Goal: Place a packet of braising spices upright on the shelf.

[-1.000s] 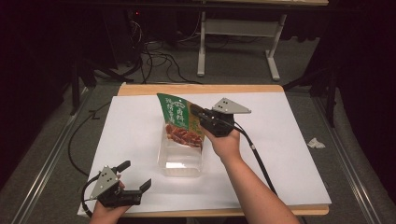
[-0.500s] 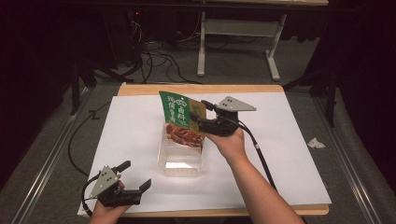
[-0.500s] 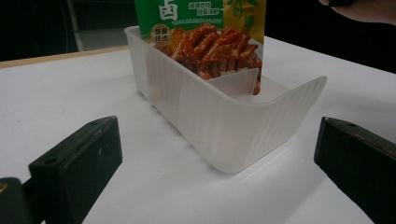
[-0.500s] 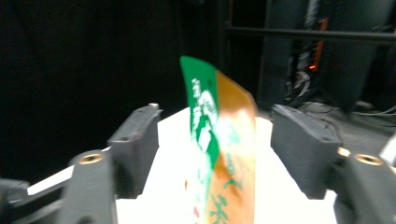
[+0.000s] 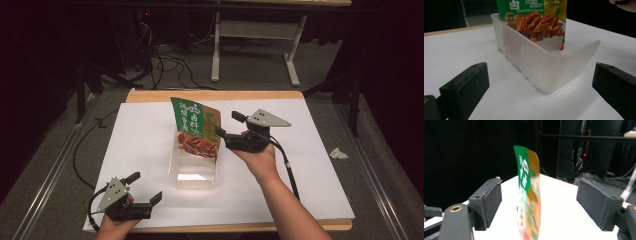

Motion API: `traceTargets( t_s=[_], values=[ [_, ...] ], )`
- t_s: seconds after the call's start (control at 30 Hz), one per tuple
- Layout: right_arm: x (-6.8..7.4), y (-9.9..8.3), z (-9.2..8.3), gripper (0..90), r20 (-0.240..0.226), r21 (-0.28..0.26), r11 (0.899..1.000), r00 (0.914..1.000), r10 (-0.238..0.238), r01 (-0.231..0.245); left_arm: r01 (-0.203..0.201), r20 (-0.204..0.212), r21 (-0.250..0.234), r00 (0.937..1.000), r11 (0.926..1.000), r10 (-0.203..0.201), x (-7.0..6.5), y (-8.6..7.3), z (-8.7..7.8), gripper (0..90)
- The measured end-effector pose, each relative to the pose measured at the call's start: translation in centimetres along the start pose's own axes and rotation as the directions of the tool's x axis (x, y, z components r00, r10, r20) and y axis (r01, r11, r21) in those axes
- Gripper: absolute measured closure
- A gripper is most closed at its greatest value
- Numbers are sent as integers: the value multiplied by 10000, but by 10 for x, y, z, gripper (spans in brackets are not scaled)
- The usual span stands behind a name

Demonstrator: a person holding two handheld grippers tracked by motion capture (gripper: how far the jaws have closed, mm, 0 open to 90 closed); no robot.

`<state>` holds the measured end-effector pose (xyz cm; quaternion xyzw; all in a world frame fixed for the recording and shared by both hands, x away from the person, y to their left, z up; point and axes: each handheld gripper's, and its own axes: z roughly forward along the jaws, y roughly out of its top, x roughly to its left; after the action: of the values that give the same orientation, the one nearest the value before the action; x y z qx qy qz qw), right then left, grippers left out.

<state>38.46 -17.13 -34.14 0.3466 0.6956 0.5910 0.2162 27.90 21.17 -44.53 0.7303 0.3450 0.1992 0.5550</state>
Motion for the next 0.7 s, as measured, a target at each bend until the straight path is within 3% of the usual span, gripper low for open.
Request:
traceTargets(
  t_s=[0.17, 0.27, 0.3, 0.33, 0.37, 0.4, 0.43, 0.47, 0.5, 0.53, 0.57, 0.6, 0.67, 0.7],
  values=[
    [-12, -16, -27, 182, 186, 223, 9995, 9996, 201, -206, 312, -68, 58, 9995, 9995, -312, 5, -2, 2, 16],
    [-20, -28, -47, 179, 514, 292, 9994, 9986, 152, -167, 161, -119, 37, 9998, 9999, -160, 2, 0, 1, 16],
    [-26, -37, -63, 172, 767, 345, 9992, 9969, 176, -203, -18, -67, 121, 10000, 9999, 19, -1, 2, 2, 16],
    [-26, -37, -63, 172, 767, 345, 9992, 9969, 176, -203, -18, -67, 121, 10000, 9999, 19, -1, 2, 2, 16],
    [-33, -47, -83, 163, 1011, 297, 9987, 9941, 389, -421, 2, -82, 163, 10000, 9999, -1, -2, 2, 4, 16],
    [-33, -47, -83, 163, 1011, 297, 9987, 9941, 389, -421, 2, -82, 163, 10000, 9999, -1, -2, 2, 4, 16],
    [-36, -53, -95, 159, 1125, 240, 9985, 9926, 465, -495, 15, -64, 241, 10000, 9997, -14, -2, 1, 6, 16],
    [-40, -61, -106, 155, 1303, 212, 9981, 9900, 548, -581, 13, -58, 300, 10000, 9995, -11, -2, 0, 8, 16],
    [-47, -77, -128, 150, 1628, 320, 9974, 9849, 582, -642, -59, -12, 467, 10000, 9989, 60, -2, -1, 10, 16],
    [-47, -77, -128, 150, 1628, 320, 9974, 9849, 582, -642, -59, -12, 467, 10000, 9989, 60, -2, -1, 10, 16],
    [-49, -87, -140, 143, 1861, 398, 9963, 9802, 681, -768, -89, -2, 515, 10000, 9986, 89, -2, -1, 10, 16],
    [-52, -108, -164, 131, 2325, 349, 9948, 9688, 854, -961, -92, 28, 541, 10000, 9985, 91, -2, -2, 11, 16],
    [-56, -123, -181, 130, 2564, 318, 9900, 9584, 1251, -1377, -38, 51, 587, 10000, 9983, 35, 0, -2, 12, 16],
    [-56, -123, -181, 130, 2564, 318, 9900, 9584, 1251, -1377, 59, 24, 570, 10000, 9984, -60, 0, -2, 14, 16]
  ],
)
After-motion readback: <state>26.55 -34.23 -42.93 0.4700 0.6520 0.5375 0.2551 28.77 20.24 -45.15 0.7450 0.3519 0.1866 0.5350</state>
